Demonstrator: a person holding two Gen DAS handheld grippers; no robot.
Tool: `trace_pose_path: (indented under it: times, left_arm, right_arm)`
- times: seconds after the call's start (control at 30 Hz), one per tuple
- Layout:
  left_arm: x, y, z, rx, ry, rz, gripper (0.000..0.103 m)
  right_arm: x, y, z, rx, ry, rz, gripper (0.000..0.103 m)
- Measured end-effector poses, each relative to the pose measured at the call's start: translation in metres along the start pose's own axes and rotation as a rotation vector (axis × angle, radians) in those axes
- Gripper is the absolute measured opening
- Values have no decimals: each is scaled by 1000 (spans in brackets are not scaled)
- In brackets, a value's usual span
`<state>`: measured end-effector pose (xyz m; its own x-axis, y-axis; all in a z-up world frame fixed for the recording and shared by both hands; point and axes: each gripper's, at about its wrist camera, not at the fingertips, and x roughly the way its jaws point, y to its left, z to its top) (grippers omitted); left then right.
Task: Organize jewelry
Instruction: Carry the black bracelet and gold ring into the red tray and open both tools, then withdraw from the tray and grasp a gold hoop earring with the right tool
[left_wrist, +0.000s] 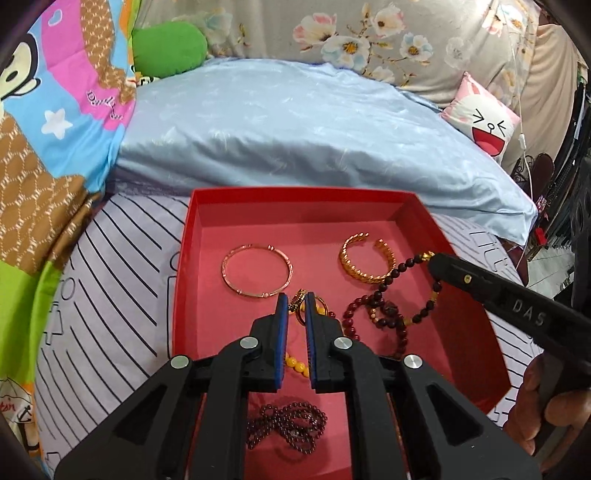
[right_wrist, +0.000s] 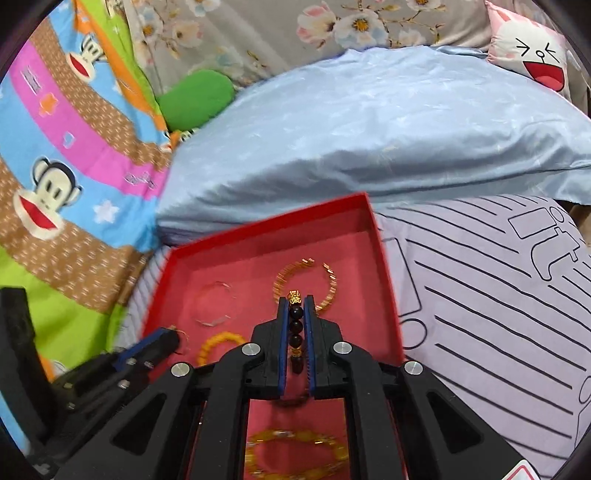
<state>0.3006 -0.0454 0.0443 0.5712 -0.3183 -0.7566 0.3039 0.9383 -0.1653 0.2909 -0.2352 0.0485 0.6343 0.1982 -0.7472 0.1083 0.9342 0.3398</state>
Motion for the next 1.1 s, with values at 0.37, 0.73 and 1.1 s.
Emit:
trace_pose_path:
  times: [0.37,0.73,1.1]
  left_arm:
    - [9,0,-6,13,-1,27,9]
    - [-23,7,-7,-13,-63,55,46]
    - [-75,0,-46,-15,-87,52,46]
  right_arm:
    - [-1,1,-12,-62,-19,-60,8]
    - [-38,4,-22,-79,-62,-51,12]
    - [-85,17,-68,-126,-71,-37,19]
